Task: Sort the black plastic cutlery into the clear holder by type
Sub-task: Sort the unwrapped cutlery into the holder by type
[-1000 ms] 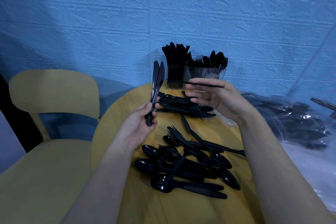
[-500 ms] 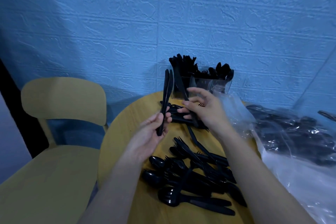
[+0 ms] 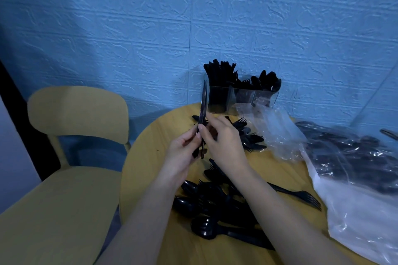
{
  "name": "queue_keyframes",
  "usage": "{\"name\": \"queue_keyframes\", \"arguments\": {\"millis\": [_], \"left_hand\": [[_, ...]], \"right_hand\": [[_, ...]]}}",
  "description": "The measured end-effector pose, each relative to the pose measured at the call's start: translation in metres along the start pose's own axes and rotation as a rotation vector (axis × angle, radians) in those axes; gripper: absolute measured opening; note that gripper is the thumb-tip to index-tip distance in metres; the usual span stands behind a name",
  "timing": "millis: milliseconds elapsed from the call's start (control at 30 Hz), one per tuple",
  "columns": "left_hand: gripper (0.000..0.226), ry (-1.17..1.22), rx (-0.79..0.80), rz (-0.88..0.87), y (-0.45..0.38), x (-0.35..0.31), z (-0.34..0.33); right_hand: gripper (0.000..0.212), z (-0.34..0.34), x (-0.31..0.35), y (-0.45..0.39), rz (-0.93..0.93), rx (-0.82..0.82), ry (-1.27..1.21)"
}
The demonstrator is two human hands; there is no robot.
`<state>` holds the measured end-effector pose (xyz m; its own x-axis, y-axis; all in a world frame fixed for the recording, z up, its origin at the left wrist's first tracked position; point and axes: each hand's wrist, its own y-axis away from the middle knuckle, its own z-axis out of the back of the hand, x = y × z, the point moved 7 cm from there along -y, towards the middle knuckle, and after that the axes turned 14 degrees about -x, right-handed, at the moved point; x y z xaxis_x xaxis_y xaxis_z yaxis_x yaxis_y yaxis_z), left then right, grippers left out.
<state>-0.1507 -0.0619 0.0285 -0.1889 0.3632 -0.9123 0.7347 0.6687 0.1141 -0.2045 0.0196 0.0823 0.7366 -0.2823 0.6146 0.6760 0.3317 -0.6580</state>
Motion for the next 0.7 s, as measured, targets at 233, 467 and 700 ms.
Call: {"name": "queue_keyframes", "arguments": {"millis": [233,467,700], "left_hand": [[0.025,0.126,0.125,0.111,0.002,-0.001,-0.004],[0.029,0.071,0.168,0.151,0.001,0.002,-0.001],[0.025,-0.01,0.15,0.093,0.0,0.0,0.001]], "right_hand": [[0.061,-0.002,0.006,0.003,0.23,-0.014,0.231],[0.049,-0.001,0.008,0.004,0.433,0.001,0.417],[0.037,0.0,-0.01,-0.007,-0.005,0.257,-0.088]]}}
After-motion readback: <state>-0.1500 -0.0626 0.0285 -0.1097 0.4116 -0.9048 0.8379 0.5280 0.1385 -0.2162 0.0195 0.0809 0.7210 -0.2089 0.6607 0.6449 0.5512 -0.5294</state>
